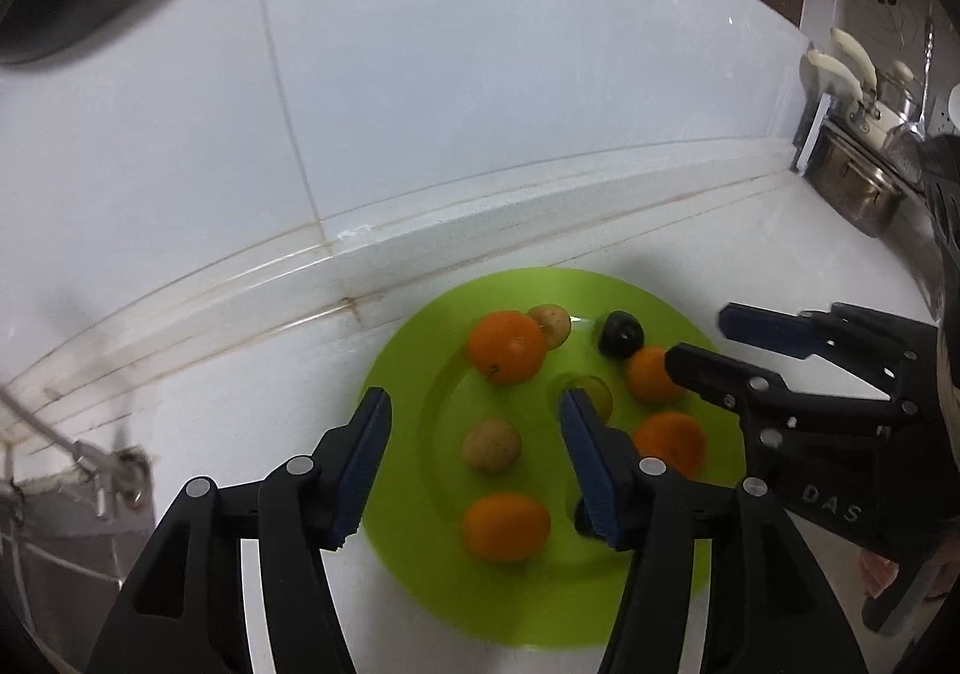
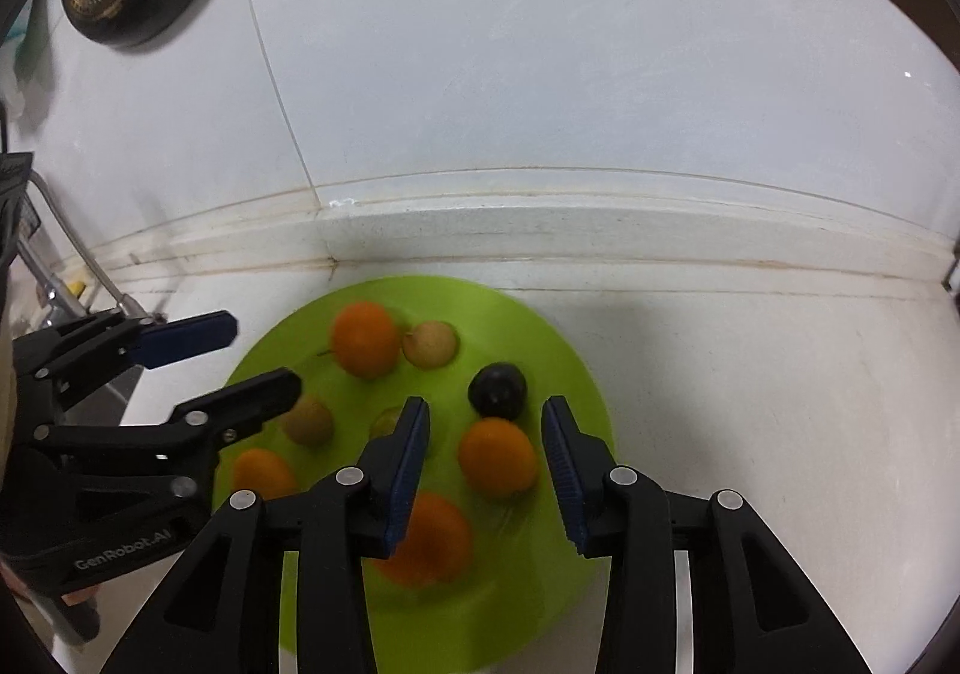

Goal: Organize fruits

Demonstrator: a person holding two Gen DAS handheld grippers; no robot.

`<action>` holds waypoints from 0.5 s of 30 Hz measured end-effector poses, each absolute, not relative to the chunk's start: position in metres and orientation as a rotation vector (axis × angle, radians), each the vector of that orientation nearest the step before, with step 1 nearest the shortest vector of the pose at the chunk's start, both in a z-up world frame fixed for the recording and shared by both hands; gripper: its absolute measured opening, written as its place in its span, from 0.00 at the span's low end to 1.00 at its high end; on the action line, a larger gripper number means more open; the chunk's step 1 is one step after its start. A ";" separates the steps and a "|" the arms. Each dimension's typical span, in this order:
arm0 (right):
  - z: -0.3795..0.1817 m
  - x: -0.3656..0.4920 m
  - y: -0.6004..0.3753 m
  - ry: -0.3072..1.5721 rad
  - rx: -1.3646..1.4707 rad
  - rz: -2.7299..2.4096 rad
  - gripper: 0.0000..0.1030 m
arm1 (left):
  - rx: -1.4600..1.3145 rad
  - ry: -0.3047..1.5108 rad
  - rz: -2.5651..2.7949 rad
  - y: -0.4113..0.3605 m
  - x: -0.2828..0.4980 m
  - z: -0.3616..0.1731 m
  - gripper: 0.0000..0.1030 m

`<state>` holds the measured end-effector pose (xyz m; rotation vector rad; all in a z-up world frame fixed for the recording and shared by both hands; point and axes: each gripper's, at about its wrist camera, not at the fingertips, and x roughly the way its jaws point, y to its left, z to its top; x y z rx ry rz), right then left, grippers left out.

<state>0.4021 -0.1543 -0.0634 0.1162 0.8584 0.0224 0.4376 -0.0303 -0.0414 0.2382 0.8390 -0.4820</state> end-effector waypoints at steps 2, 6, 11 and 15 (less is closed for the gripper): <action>-0.057 0.391 -0.152 0.837 0.119 0.007 0.49 | 0.239 0.823 -0.465 -0.029 0.429 -0.036 0.57; -0.042 0.368 -0.148 0.791 0.108 -0.018 0.49 | 0.235 0.762 -0.411 -0.025 0.402 -0.019 0.64; -0.021 0.337 -0.149 0.746 0.105 -0.023 0.53 | 0.197 0.715 -0.363 -0.018 0.363 0.001 0.68; -0.004 0.303 -0.156 0.702 0.117 0.001 0.54 | 0.178 0.653 -0.326 -0.016 0.320 0.019 0.75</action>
